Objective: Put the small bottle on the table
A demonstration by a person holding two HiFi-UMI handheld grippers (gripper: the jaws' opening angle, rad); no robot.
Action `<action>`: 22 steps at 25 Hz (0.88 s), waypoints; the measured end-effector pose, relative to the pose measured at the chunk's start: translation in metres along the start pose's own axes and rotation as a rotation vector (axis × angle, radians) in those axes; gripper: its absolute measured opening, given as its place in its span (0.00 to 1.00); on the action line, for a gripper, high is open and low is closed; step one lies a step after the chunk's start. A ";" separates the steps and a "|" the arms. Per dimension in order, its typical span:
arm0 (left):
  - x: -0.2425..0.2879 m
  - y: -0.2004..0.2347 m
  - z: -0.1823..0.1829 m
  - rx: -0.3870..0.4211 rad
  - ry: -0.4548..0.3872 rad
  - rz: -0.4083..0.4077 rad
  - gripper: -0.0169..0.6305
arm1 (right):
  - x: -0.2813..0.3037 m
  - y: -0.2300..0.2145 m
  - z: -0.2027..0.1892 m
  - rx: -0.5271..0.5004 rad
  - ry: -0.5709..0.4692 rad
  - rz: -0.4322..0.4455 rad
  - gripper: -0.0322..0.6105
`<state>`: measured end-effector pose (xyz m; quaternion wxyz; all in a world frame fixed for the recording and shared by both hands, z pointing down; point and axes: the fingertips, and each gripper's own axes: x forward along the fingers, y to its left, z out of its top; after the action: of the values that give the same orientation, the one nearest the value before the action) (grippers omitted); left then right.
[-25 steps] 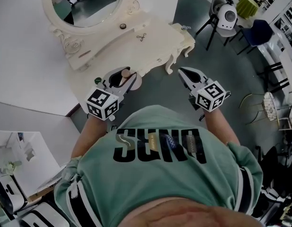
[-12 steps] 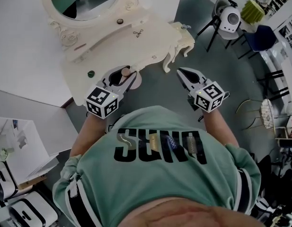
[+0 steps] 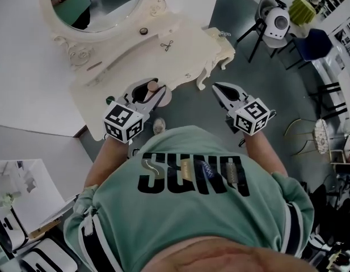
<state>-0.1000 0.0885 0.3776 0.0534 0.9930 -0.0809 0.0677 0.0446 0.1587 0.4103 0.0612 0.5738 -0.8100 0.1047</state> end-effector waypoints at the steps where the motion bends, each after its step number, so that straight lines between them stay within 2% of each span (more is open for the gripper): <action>1: 0.004 0.013 0.003 0.004 -0.005 -0.009 0.23 | 0.011 -0.005 0.003 -0.001 0.002 -0.007 0.04; 7: 0.033 0.097 0.020 0.032 -0.014 -0.090 0.23 | 0.087 -0.040 0.030 0.003 0.000 -0.069 0.04; 14: 0.059 0.182 0.020 0.059 0.016 -0.178 0.23 | 0.180 -0.074 0.056 0.006 -0.005 -0.113 0.04; 18: 0.067 0.215 0.017 0.052 0.027 -0.203 0.23 | 0.221 -0.083 0.065 0.002 0.028 -0.106 0.04; 22: 0.078 0.240 0.014 0.027 0.030 -0.193 0.23 | 0.245 -0.098 0.066 0.005 0.063 -0.086 0.04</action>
<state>-0.0622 -0.1602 0.3978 0.0475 0.9957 0.0169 0.0781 0.0565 -0.1134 0.4103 0.0898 0.6047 -0.7819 0.1218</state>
